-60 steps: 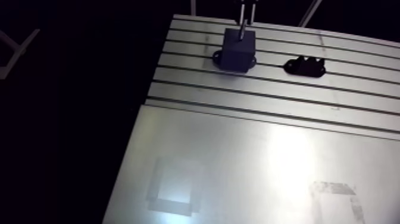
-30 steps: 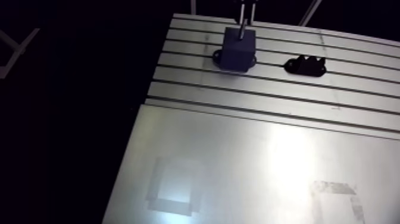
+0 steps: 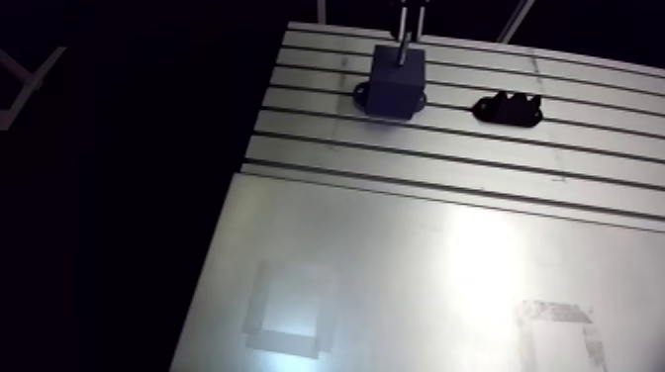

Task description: Pick up the M10 bolt and insert it into the hole until fully seated.

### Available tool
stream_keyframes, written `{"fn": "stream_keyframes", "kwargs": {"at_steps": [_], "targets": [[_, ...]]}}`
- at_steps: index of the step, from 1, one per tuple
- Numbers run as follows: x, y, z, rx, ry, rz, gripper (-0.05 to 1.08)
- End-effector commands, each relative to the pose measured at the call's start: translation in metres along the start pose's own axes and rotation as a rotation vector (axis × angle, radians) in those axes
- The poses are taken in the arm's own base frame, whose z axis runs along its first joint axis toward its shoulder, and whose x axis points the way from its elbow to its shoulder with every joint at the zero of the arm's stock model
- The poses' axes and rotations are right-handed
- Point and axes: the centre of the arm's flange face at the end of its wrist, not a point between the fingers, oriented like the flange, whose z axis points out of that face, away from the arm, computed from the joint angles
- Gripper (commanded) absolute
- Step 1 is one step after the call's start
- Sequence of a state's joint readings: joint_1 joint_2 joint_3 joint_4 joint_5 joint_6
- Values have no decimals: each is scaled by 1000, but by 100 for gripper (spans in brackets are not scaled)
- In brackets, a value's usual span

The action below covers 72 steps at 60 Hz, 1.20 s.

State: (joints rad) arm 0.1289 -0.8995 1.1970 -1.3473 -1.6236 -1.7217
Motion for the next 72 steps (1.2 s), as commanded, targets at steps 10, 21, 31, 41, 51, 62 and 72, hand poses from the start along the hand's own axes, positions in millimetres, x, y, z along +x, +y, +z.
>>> {"fn": "stream_keyframes", "kwargs": {"at_steps": [10, 21, 31, 41, 51, 62, 72], "targets": [[0, 0, 1, -1, -2, 1, 108], [0, 0, 1, 0, -1, 1, 108], [0, 0, 1, 0, 0, 1, 108], [1, 0, 1, 0, 0, 1, 108], [3, 0, 3, 0, -3, 1, 108], [3, 0, 3, 0, -1, 3, 108], [4, 1, 0, -3, 12, 2, 108]]}}
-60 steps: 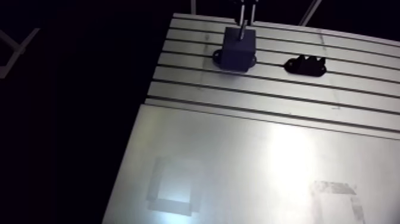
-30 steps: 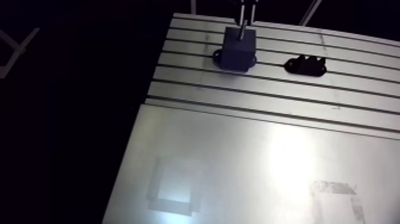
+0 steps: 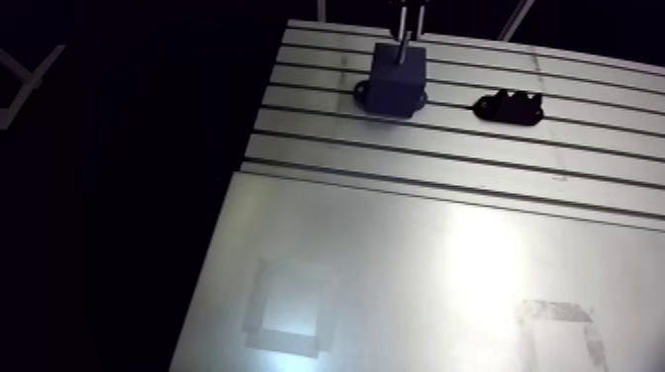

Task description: Pick up the M10 bolt and insert it into the hole until fully seated.

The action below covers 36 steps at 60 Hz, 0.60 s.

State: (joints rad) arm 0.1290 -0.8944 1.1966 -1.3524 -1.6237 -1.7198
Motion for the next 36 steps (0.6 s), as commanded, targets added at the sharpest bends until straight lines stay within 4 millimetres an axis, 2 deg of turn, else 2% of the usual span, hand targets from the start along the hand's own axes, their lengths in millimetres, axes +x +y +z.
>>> {"fn": "stream_keyframes", "kwargs": {"at_steps": [1, 36], "targets": [[1, 1, -2, -3, 11, 0, 108], [2, 1, -3, -4, 15, 0, 108]]}}
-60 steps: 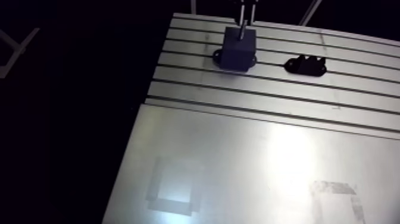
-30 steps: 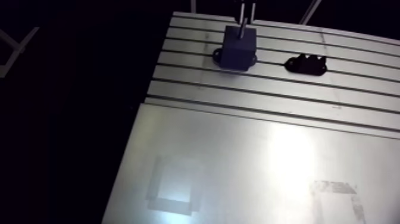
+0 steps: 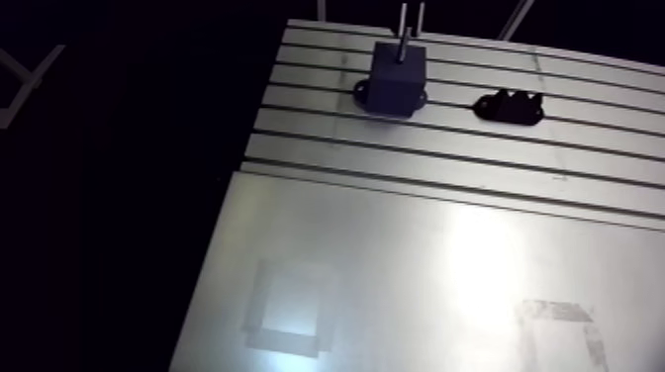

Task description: Pick up the M10 bolt and insert it into the hole until fully seated.

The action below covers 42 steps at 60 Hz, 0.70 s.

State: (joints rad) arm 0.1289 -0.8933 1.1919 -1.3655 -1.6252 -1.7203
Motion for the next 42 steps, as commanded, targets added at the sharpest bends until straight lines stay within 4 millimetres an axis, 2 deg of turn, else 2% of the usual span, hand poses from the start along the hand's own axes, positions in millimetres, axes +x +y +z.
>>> {"fn": "stream_keyframes", "kwargs": {"at_steps": [1, 42], "targets": [[0, 0, 0, 0, -1, 0, 108], [-1, 0, 2, 3, -9, -2, 108]]}}
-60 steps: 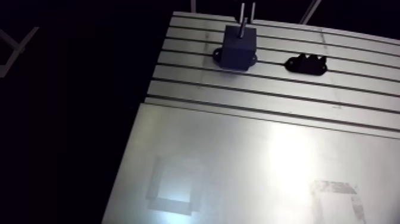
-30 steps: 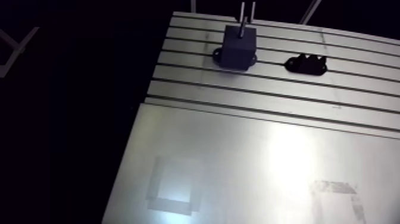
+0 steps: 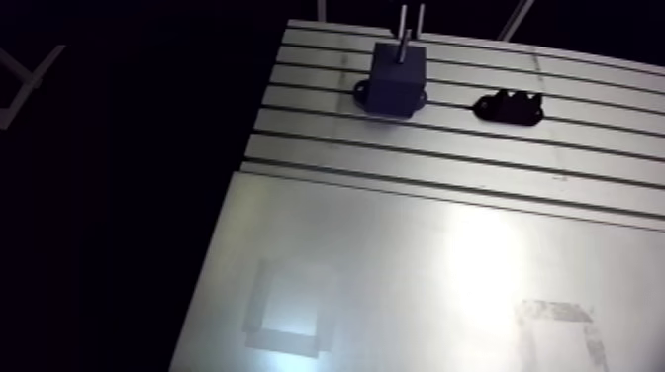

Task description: Pick up the M10 bolt and insert it into the hole until fully seated.

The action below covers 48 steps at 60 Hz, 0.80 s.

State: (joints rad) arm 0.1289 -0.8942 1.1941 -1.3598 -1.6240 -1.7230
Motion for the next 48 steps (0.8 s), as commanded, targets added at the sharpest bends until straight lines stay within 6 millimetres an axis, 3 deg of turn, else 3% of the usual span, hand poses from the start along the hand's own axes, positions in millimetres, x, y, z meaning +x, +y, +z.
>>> {"fn": "stream_keyframes", "kwargs": {"at_steps": [1, 48], "targets": [[0, 0, 1, -1, -2, 1, 108], [-1, -1, 2, -3, -3, 0, 108]]}}
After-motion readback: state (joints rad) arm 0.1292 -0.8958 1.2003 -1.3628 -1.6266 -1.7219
